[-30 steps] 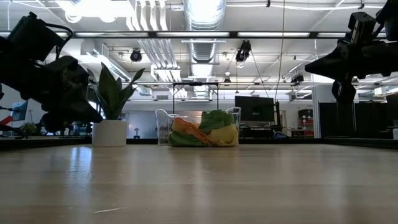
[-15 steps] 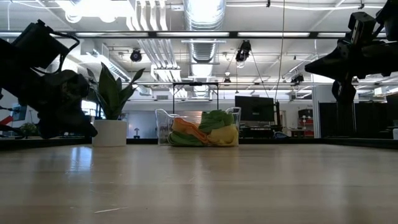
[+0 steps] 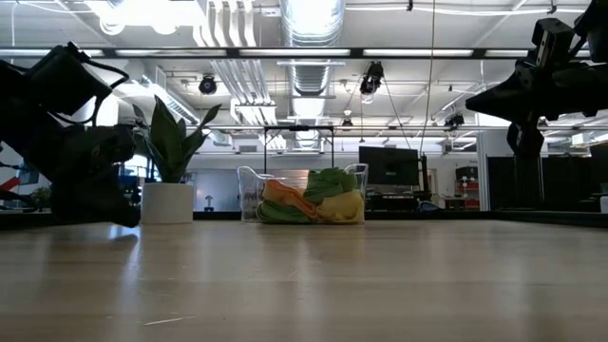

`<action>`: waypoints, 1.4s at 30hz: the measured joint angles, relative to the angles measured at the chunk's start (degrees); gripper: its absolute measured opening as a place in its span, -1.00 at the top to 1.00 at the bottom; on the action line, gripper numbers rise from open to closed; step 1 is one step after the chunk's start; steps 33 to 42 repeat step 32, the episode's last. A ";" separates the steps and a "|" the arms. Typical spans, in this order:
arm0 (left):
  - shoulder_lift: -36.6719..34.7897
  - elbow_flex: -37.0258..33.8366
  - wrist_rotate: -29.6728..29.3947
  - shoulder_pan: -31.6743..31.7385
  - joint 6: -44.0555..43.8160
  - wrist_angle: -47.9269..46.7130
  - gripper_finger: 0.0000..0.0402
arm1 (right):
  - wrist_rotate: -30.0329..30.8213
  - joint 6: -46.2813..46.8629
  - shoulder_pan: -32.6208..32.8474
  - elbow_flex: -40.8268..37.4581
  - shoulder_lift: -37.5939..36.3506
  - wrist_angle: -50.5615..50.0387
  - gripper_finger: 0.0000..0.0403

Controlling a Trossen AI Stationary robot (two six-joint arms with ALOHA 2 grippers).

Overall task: Fold microfiber towels
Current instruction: Return to Home Position

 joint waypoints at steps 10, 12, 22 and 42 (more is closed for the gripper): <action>4.32 0.12 -0.02 0.00 0.00 0.36 1.00 | 0.00 0.00 0.00 0.00 0.00 0.02 0.96; 4.96 0.12 -0.02 0.00 0.00 0.34 1.00 | 0.00 0.00 0.00 0.00 0.00 0.00 0.96; 6.73 0.23 -0.02 0.00 0.00 0.34 1.00 | -0.02 0.00 0.00 0.00 0.00 0.00 0.96; 6.72 0.16 -0.02 0.00 0.00 3.16 1.00 | 0.00 0.00 0.00 0.00 -0.01 0.00 0.96</action>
